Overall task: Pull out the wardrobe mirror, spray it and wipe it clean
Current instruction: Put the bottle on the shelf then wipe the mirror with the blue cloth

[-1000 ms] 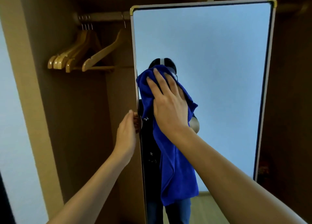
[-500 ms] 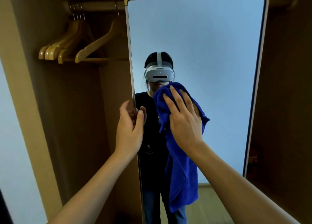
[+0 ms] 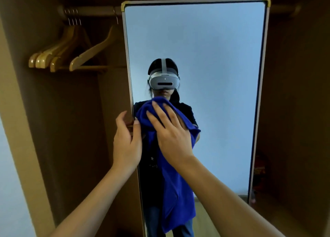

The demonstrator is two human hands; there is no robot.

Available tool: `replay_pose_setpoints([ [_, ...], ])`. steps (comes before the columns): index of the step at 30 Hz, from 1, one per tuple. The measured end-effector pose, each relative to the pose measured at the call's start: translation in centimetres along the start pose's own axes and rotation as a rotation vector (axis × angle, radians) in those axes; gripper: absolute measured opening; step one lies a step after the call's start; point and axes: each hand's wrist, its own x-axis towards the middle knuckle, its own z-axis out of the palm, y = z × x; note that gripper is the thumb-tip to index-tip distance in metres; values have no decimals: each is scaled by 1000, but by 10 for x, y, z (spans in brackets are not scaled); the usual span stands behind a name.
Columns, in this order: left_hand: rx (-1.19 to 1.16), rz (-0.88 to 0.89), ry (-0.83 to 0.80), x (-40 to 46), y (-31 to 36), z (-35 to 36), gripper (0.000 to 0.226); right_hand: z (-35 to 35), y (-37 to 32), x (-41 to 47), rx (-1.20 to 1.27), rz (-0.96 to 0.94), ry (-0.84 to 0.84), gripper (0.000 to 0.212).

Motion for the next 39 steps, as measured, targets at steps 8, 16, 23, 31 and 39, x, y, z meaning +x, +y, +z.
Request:
replay_pose_setpoints([
  [8,25,7,59,0,-2,11,52,-25,76,-21,-15,244,155,53],
  [16,45,-15,112,-1,-2,21,55,-40,98,9,11,279,194,51],
  [23,120,20,206,-3,2,25,44,-34,109,-30,74,251,142,52],
  [31,133,10,234,-8,5,28,47,-55,156,-41,73,414,132,58],
  [39,107,-10,252,-12,7,29,45,-63,152,11,65,321,155,54],
])
